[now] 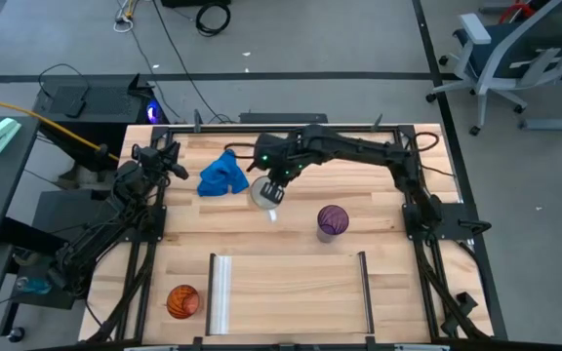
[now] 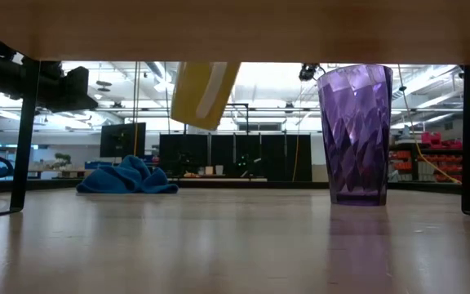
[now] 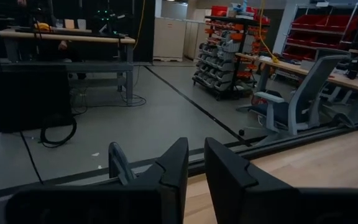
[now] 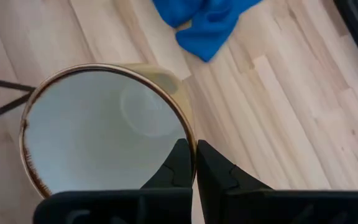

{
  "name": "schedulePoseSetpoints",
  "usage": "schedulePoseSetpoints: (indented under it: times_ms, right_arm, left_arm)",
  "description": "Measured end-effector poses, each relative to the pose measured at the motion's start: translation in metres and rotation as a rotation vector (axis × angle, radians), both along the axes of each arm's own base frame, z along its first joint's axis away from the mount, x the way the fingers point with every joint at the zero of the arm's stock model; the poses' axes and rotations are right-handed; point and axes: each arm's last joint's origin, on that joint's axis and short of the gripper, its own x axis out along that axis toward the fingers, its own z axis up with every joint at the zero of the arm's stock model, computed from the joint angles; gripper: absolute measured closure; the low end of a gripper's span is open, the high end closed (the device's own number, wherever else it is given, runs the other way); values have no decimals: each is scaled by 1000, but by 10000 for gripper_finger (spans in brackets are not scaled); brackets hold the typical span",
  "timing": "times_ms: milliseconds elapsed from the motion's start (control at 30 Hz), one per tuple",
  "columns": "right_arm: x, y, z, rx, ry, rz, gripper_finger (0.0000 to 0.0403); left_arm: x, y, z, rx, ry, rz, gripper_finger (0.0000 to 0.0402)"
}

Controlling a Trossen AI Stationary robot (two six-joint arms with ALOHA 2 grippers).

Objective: Stack small to large cups/mugs on shelf
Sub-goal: Move the yellow mug from the bottom right to the middle of the table

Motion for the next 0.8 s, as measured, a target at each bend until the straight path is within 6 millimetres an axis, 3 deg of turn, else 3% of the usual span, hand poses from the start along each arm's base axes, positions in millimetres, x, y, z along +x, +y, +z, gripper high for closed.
schedulePoseSetpoints:
  times_ms: [167,467,800]
  right_arm:
    - [11,12,-10,-7,-7,44,396]
    - [31,11,-37,1,6,34,396]
    - [32,14,-44,46,37,11,396]
  left_arm:
    - [0,0,0,-1,1,0,342]
    - [0,0,-1,-3,1,-11,334]
    - [0,0,-1,-4,2,-12,335]
